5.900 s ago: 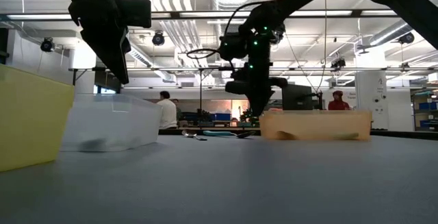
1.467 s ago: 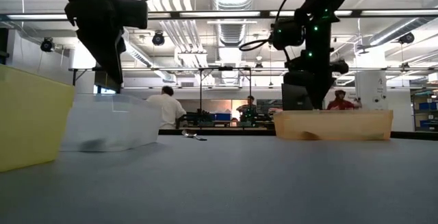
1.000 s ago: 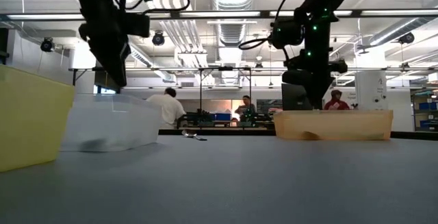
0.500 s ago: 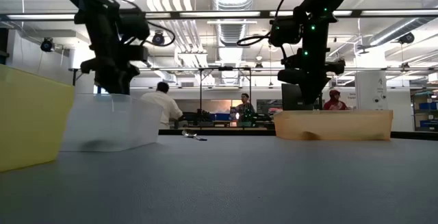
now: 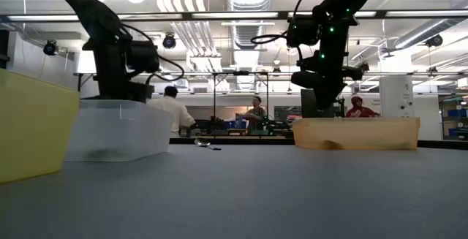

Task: Sort silverware by color (type)
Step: Put the green spoon into the orange bin

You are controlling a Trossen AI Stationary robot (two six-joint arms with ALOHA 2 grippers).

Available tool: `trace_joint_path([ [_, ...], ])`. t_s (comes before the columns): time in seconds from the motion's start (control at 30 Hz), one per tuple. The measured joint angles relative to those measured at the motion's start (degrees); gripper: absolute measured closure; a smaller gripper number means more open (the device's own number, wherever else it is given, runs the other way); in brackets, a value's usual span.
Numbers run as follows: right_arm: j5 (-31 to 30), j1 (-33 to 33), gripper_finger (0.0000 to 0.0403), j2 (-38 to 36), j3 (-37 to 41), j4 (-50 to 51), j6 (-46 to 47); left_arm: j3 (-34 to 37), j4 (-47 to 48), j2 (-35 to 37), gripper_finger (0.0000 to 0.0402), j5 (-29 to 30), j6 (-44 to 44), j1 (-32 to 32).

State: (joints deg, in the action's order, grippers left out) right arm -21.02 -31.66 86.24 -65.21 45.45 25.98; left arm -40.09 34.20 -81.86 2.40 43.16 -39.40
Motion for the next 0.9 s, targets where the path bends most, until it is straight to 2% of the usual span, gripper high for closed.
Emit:
trace_joint_path([
  [0.37,0.02,0.0,0.0332,0.0,0.0,0.02,-0.16,-0.79,-5.15,-3.91,0.03,1.28,-0.27,-0.02],
  [0.7,0.45,0.0,0.0332,0.0,0.0,0.09,-0.44,-0.66,-4.7,-5.02,0.03,1.77,-1.4,0.02],
  [0.8,0.46,0.0,0.0332,0.0,0.0,0.07,-0.44,-0.48,-4.24,-4.02,0.0312,1.73,-1.85,0.03],
  [0.9,0.46,0.0,0.0332,0.0,0.0,0.07,-0.44,-0.35,-3.57,-3.25,0.0345,2.17,-1.86,-0.02],
])
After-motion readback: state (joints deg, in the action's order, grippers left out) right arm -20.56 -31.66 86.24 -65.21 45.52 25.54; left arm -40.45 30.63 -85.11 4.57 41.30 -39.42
